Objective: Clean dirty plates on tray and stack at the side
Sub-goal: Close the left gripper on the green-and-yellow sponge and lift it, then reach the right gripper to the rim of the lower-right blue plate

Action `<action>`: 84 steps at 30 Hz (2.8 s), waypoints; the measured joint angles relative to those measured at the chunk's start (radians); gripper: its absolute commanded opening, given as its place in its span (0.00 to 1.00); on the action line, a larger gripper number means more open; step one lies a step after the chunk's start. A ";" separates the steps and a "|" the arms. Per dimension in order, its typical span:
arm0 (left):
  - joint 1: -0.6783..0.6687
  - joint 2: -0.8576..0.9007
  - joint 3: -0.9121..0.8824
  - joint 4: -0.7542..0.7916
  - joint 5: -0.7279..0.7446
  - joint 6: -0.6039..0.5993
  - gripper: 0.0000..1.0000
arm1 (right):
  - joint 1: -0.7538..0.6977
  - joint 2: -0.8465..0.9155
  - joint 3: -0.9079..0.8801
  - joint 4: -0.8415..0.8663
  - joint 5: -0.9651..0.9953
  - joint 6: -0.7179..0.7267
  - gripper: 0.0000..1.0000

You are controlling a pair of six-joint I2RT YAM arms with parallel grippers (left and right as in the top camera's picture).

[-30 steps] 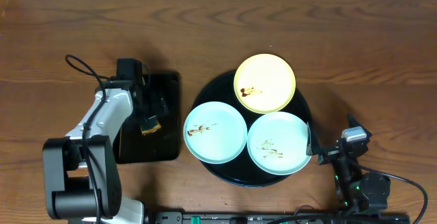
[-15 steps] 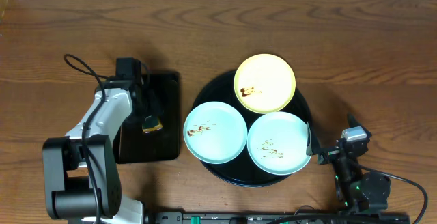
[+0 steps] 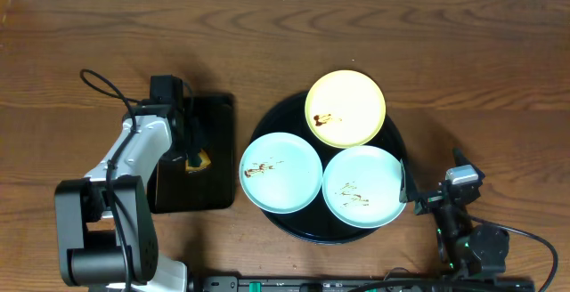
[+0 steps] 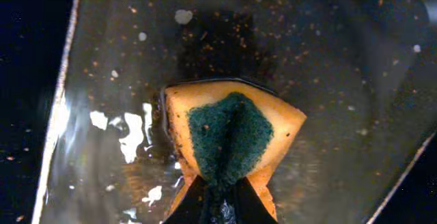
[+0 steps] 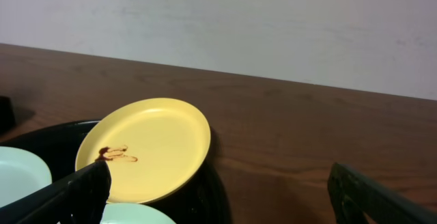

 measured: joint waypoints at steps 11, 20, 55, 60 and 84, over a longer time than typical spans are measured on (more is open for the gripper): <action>0.000 0.000 0.000 -0.026 -0.020 0.000 0.07 | 0.000 0.000 0.000 0.000 0.000 0.000 0.99; 0.000 0.000 0.000 -0.029 -0.025 0.000 0.07 | 0.000 0.000 0.000 0.000 0.000 0.000 0.99; -0.030 -0.001 0.003 -0.104 -0.030 -0.009 0.07 | 0.000 0.000 0.000 0.000 0.000 0.000 0.99; -0.034 -0.060 0.003 -0.127 -0.029 -0.009 0.07 | 0.000 0.000 0.000 0.000 0.000 0.000 0.99; -0.035 -0.497 0.003 -0.285 0.032 -0.009 0.07 | 0.000 0.259 0.552 -0.566 -0.108 0.040 0.99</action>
